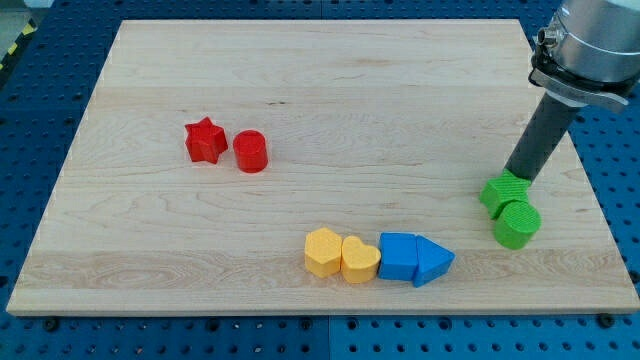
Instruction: Move the green circle up and left
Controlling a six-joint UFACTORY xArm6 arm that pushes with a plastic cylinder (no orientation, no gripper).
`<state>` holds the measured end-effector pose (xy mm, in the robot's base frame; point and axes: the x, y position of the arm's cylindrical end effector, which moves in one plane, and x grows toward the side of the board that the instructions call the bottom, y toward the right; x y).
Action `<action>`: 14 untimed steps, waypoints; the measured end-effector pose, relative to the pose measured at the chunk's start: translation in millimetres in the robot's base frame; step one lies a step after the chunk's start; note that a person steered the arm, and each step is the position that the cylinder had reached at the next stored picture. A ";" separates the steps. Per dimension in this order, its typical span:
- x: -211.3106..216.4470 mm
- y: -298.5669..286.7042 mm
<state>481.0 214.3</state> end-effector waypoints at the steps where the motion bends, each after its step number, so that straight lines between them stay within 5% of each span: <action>1: -6.1 26.8; 4: 69.5 69.7; 7: 79.6 -64.6; 10: 24.8 -151.2; 14: 46.1 -88.5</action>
<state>527.1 125.8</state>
